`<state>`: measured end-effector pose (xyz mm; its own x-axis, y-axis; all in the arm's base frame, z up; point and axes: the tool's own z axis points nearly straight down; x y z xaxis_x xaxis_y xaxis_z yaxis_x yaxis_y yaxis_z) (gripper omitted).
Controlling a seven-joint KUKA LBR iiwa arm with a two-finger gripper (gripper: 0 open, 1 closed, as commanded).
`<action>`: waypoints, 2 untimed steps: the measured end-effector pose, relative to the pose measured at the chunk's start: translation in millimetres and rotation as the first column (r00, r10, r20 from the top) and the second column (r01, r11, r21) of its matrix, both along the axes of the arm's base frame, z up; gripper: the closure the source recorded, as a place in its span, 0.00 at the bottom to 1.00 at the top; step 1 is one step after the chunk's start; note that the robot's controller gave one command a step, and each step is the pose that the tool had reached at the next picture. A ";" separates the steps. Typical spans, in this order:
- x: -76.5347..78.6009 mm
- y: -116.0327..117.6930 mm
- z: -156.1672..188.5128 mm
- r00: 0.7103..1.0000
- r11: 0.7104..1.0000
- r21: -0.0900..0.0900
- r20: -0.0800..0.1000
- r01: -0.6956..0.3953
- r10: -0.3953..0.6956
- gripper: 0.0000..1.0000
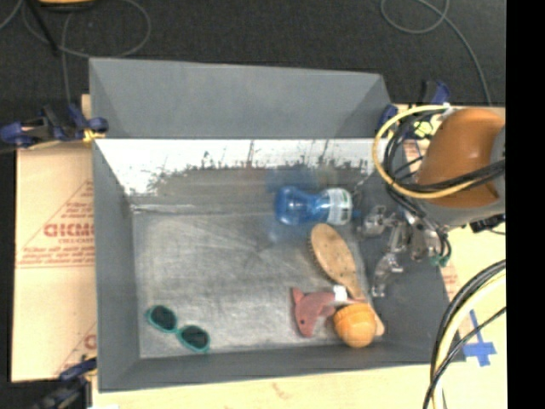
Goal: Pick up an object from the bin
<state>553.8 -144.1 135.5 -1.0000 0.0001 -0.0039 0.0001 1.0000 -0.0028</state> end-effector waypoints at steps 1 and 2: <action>15.0 12.6 -45.9 0.998 0.998 0.003 0.003 0.060 -0.060 0.00; 18.3 13.2 -50.7 0.996 0.996 0.002 0.002 0.093 -0.093 0.00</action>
Offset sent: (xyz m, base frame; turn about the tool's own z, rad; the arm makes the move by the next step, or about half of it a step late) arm 0.0273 0.0054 0.0010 0.2303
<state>572.1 -130.9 84.7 -0.9957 0.0929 -0.0064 0.0929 0.9957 -0.0004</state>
